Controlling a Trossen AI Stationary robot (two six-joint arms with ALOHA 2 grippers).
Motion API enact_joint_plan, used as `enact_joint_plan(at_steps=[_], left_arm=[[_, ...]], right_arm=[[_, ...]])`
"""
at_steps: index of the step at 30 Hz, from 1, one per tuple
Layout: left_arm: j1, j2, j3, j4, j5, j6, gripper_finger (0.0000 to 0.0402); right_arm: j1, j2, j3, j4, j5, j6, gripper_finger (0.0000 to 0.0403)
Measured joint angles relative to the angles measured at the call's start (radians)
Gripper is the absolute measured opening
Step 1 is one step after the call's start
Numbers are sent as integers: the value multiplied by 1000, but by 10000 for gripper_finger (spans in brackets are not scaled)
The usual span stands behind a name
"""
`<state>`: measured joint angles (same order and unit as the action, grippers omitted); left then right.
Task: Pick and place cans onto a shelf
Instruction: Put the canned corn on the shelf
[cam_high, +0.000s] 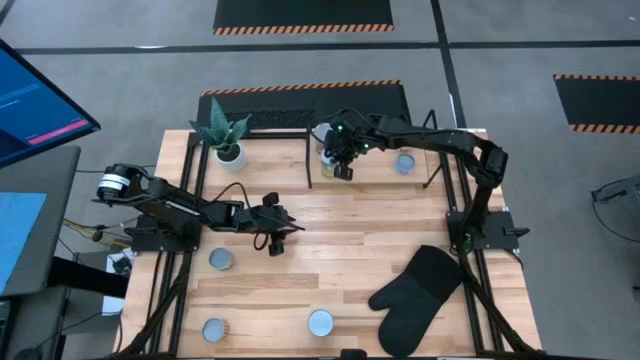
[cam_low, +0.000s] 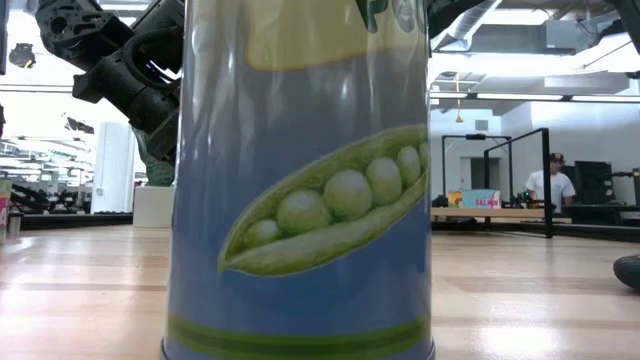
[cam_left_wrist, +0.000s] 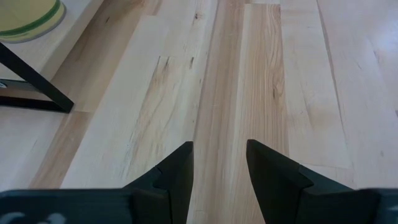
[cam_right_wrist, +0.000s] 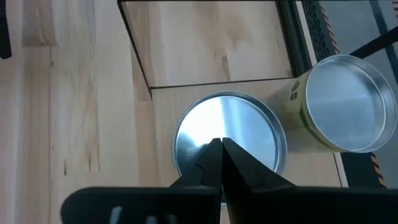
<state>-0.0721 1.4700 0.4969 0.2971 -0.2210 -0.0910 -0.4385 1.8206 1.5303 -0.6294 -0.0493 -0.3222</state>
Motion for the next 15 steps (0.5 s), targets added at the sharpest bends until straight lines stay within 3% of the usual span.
enact_joint_plan(at_steps=[8,15], left_arm=[[0,0,0,0,0,0,140],[0,0,0,0,0,0,140]], right_arm=[[0,-52,1,-66,194,6,25],[-6,-81,-1,-201,207,83,22]])
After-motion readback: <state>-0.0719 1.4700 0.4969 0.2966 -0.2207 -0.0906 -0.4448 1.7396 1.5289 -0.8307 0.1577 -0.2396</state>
